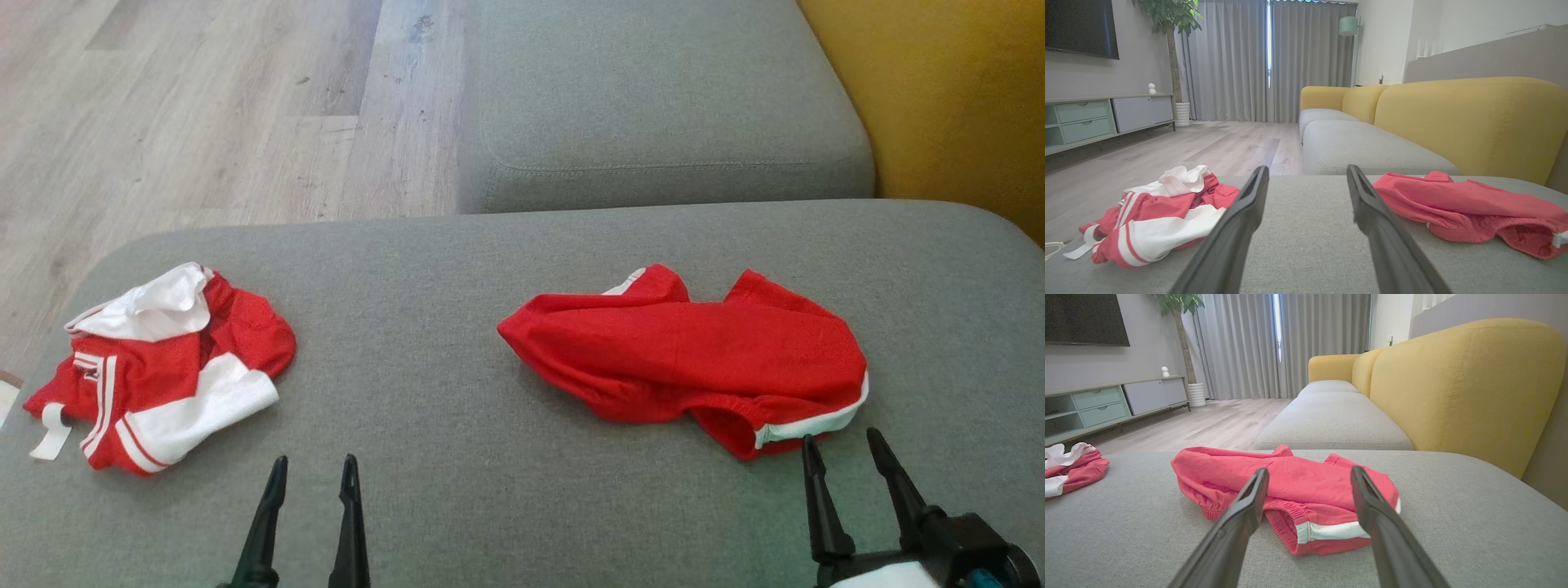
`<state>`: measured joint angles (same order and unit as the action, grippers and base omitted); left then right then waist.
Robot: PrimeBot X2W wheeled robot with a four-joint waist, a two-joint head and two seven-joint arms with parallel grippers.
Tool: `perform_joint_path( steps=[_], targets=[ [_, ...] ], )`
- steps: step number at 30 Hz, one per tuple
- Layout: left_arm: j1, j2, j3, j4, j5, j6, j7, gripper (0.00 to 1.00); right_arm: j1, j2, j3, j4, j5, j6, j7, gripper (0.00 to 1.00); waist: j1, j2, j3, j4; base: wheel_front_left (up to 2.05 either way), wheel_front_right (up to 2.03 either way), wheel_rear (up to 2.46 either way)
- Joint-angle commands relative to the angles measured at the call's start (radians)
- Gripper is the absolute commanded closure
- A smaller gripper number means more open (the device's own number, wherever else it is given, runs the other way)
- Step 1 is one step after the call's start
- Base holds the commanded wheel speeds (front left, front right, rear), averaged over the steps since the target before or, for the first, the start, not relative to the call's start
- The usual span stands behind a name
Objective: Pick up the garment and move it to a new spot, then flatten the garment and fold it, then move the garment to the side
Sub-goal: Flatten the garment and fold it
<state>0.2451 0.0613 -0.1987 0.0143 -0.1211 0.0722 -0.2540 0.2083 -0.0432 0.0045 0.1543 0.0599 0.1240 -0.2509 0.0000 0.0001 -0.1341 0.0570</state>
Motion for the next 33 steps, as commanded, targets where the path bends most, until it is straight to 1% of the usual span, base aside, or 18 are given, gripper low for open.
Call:
perform_joint_path(
  steps=[1,8,14,16,18,21,22,25,28,33],
  targets=[
    [-0.044,-0.011,0.036,-0.028,-0.01,0.008,-0.008,0.0,-0.048,-0.007,0.023,-0.037,-0.003,0.007,-0.011,0.0,0.0,-0.0001,-0.001,-0.003,0.0,0.0,0.0],
    [-0.043,-0.011,0.04,-0.032,-0.033,0.015,-0.008,0.0,-0.049,-0.007,0.031,-0.039,0.005,0.007,-0.011,0.0,0.0,-0.0001,0.0,-0.012,0.0,0.0,0.0],
    [-0.046,-0.011,0.029,-0.03,-0.026,0.016,-0.008,0.0,-0.048,-0.007,0.035,-0.038,0.005,0.007,-0.011,0.0,0.0,-0.0001,0.003,-0.013,0.0,0.0,0.0],
    [-0.044,-0.011,0.02,-0.021,-0.025,0.002,-0.008,0.0,-0.053,-0.007,0.044,-0.037,0.001,0.007,-0.011,0.0,0.0,-0.0001,0.007,-0.024,0.0,0.0,0.0],
    [-0.047,-0.011,0.003,-0.015,-0.022,-0.025,-0.008,0.0,-0.06,-0.007,0.046,-0.037,-0.006,0.007,-0.011,0.0,0.0,-0.0001,0.014,-0.041,0.0,0.0,0.0],
    [-0.056,-0.011,-0.017,-0.002,-0.011,-0.045,-0.008,0.0,-0.073,-0.007,0.041,-0.039,-0.013,0.007,-0.011,0.0,0.0,-0.0001,0.03,-0.082,0.0,0.0,0.0],
    [-0.056,-0.011,-0.017,-0.002,-0.011,-0.045,-0.008,0.0,-0.073,-0.007,0.041,-0.039,-0.013,0.007,-0.011,0.0,0.0,-0.0001,0.03,-0.082,0.0,0.0,0.0],
    [-0.08,-0.011,-0.041,0.011,-0.034,-0.053,-0.008,0.0,-0.087,-0.007,0.041,-0.049,-0.021,0.007,-0.011,0.0,0.0,-0.0001,0.058,-0.141,0.0,0.0,0.0],
    [-0.124,-0.011,-0.085,0.059,-0.062,-0.068,-0.008,0.0,-0.101,-0.007,0.035,-0.066,-0.028,0.007,-0.011,0.0,0.0,-0.0001,0.099,-0.205,0.0,0.0,0.0],
    [-0.24,-0.011,-0.179,0.188,-0.129,-0.137,-0.008,0.0,-0.127,-0.007,0.035,-0.097,-0.03,0.007,-0.011,0.0,0.0,-0.0001,0.177,-0.318,0.0,0.0,0.0]
  ],
)
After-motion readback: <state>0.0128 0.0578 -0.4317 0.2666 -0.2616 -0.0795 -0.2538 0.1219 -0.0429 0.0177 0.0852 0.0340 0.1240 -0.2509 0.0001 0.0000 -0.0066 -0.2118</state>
